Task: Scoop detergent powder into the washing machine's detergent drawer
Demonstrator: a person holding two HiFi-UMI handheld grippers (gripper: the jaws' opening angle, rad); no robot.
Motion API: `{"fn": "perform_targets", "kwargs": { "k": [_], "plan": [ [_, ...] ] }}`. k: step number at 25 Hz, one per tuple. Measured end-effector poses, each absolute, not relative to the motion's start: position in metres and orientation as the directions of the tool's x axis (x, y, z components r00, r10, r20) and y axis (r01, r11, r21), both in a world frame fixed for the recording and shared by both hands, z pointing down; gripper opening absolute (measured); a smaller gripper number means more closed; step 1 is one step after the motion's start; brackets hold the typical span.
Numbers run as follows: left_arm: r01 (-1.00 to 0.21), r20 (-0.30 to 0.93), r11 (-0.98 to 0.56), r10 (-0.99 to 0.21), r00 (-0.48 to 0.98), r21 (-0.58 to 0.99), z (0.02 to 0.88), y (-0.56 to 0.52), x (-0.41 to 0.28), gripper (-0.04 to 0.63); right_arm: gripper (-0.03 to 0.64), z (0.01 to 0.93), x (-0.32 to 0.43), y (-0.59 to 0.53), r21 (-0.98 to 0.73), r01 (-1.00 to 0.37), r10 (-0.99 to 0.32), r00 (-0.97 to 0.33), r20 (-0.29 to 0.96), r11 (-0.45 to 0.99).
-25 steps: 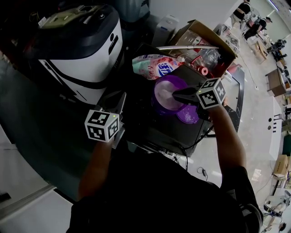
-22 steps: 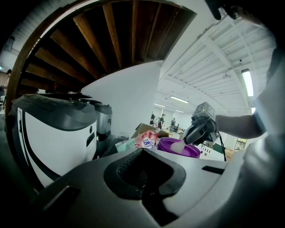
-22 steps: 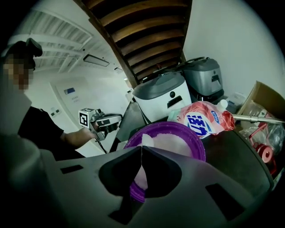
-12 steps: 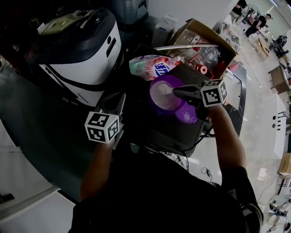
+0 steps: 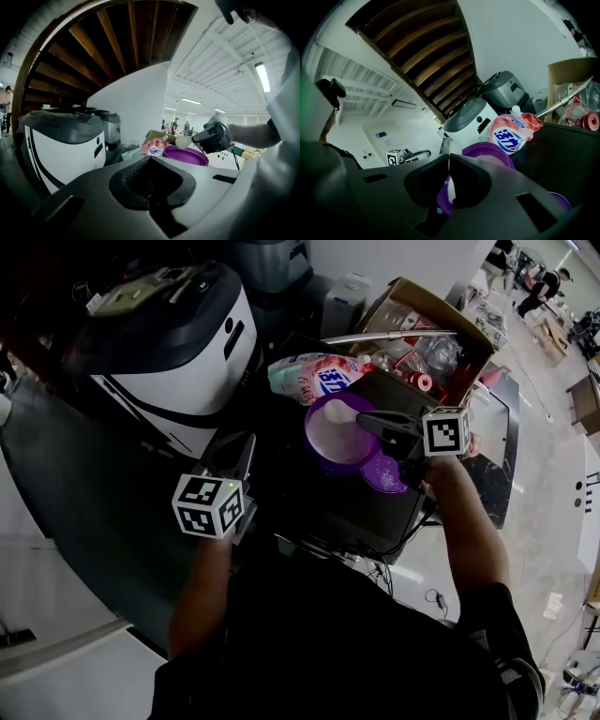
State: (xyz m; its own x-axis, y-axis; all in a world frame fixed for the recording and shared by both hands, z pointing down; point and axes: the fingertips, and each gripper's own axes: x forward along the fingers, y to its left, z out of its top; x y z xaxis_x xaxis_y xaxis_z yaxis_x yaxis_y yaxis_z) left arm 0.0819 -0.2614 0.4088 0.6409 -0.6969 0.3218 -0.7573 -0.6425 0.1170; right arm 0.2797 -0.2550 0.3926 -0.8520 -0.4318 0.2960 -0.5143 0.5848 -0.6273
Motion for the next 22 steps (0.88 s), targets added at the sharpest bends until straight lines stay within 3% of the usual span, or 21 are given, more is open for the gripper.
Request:
{"fn": "perform_targets", "kwargs": {
  "k": [7,22],
  "plan": [
    [-0.795,0.329,-0.599,-0.735,0.592,0.092,0.404,-0.251,0.064,0.008,0.021,0.368,0.272,-0.259,-0.674,-0.423,-0.433,-0.886,0.167,0.606],
    [-0.798,0.304,-0.596,-0.746,0.592,0.091,0.395,-0.245,0.002,0.008,0.021,0.324,0.205,-0.247,-0.677,-0.362,-0.419,-0.904,0.087,0.641]
  ]
}}
